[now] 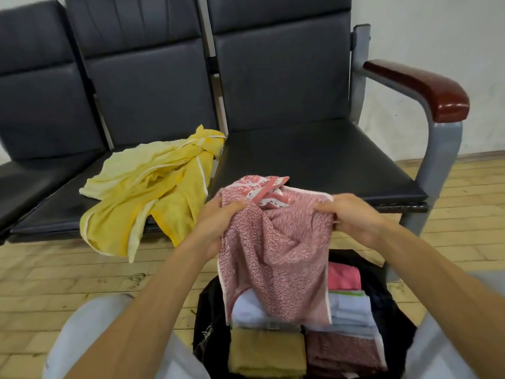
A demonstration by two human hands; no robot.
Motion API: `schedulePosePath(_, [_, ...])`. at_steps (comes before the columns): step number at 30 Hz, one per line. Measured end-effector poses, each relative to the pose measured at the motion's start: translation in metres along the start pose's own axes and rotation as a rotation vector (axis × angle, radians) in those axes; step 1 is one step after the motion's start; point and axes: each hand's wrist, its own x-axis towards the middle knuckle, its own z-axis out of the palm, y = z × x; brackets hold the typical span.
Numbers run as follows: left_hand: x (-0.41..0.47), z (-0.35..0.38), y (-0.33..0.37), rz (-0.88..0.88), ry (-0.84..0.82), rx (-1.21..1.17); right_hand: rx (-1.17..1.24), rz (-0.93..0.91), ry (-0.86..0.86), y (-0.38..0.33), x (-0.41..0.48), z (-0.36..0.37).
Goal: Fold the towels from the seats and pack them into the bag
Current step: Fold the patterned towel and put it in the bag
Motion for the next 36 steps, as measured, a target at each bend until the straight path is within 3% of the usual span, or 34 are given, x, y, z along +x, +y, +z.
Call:
schedulePosePath(6, [-0.001,-0.011,0.005,-0.138,-0.037,-0.120,0.594,-0.130,0.266,-0.015,0.003,-0.032])
schedulePosePath(9, [-0.004,-0.014,0.010,-0.216,-0.116,-0.205,0.641,-0.112,0.357,-0.015,0.003,-0.038])
schedulePosePath(14, [-0.007,-0.020,0.016,-0.186,-0.212,-0.370,0.638,-0.134,0.451,-0.025,-0.004,-0.045])
schedulePosePath(19, [0.004,-0.027,0.018,-0.098,-0.019,-0.030,0.512,-0.169,0.557,-0.027,-0.005,-0.045])
schedulePosePath(22, [0.014,-0.040,0.019,-0.033,0.004,0.087,0.321,-0.242,0.635,-0.027,-0.005,-0.045])
schedulePosePath(25, [0.020,-0.047,0.018,0.074,0.115,0.100,0.049,-0.353,0.675,-0.022,-0.005,-0.045])
schedulePosePath(28, [0.021,-0.049,0.018,0.138,0.179,0.001,-0.176,-0.347,0.665,-0.016,-0.003,-0.045])
schedulePosePath(32, [0.018,-0.055,0.024,0.223,0.224,-0.073,-0.178,-0.231,0.591,-0.013,0.000,-0.053])
schedulePosePath(36, [0.015,-0.051,0.024,0.368,0.293,0.031,-0.120,-0.201,0.565,-0.014,0.000,-0.057])
